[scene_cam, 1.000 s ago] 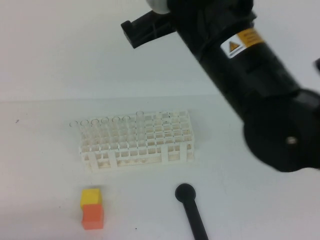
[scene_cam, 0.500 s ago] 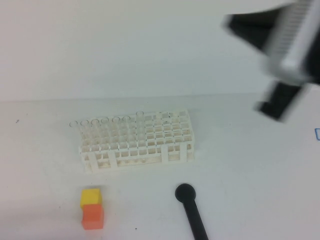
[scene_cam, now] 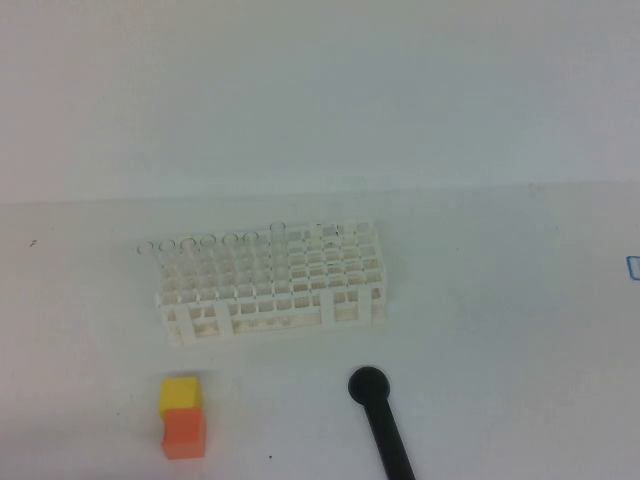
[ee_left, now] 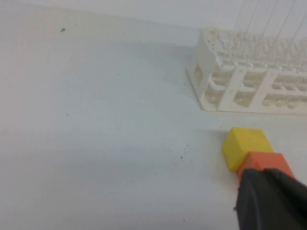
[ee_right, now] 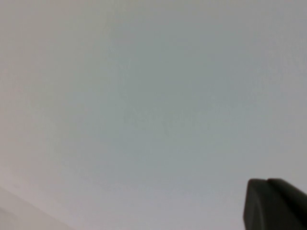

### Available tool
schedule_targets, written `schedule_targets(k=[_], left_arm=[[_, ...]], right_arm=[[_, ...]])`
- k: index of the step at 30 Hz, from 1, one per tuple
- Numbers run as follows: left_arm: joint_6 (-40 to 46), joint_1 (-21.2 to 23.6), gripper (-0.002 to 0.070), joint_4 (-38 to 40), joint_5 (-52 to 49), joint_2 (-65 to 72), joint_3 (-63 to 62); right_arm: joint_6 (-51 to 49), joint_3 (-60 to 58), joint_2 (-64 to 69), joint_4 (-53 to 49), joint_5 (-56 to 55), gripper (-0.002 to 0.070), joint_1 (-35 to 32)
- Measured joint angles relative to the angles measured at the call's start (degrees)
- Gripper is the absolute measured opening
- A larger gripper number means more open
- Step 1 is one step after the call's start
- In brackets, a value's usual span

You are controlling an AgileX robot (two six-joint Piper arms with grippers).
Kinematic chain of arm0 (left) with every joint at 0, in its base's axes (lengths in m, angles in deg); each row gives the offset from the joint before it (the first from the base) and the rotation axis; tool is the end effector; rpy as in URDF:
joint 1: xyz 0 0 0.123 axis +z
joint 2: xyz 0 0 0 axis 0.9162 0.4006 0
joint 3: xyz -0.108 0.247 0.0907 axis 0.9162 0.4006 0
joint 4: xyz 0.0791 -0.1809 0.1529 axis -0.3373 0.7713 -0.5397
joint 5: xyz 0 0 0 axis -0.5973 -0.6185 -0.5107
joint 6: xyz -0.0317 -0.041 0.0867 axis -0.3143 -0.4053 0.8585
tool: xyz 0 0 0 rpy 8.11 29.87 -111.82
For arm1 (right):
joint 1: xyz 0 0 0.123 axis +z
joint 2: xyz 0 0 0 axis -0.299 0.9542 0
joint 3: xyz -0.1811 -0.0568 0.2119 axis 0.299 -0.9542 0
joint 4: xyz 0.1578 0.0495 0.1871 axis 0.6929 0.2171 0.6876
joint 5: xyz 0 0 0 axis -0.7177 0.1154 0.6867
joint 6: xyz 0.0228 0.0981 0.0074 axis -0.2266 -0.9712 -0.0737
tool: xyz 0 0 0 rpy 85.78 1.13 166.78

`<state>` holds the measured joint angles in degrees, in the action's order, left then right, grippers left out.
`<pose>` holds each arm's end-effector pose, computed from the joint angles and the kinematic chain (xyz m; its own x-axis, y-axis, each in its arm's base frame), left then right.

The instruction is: Place the test tubes

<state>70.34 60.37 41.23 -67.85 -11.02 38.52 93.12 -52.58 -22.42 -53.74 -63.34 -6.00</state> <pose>0.0609 -0.0088 0.1792 -0.2610 -0.0457 -0.9643 0.1081 0.9912 -0.0762 0.0779 0.0168 0.3451 0.2729 -0.4622 -0.8437 -0.0799 0.8631 -0.4987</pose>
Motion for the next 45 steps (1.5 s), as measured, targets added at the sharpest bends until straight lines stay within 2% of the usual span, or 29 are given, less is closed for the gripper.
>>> schedule_targets(k=[7,21,24,31,37,45], left_arm=[[0.0,0.0,-0.0001,0.0,0.0,0.0,0.0],[0.0,0.0,-0.0001,0.0,0.0,0.0,0.0],[0.0,-0.06,-0.0001,0.0,0.0,0.0,0.0],[0.0,-0.06,-0.0001,0.0,0.0,0.0,0.0],[0.0,-0.06,-0.0001,0.0,0.0,0.0,0.0],[0.0,-0.06,-0.0001,0.0,0.0,0.09,0.0]], right_arm=[[0.0,-11.34,-12.99,8.74,0.25,-0.0001,-3.81],[-0.32,-23.88,-14.01,9.35,-0.4,-0.0001,-4.44],[-6.12,-24.15,-14.12,7.22,-0.77,-0.0001,-4.64],[-38.4,-24.23,-17.26,-15.41,12.26,-0.0001,-8.67],[-44.09,-27.28,-18.59,-17.76,16.69,-0.0001,-11.26],[-44.0,-27.65,-18.59,-17.85,17.7,-0.0001,-11.26]])
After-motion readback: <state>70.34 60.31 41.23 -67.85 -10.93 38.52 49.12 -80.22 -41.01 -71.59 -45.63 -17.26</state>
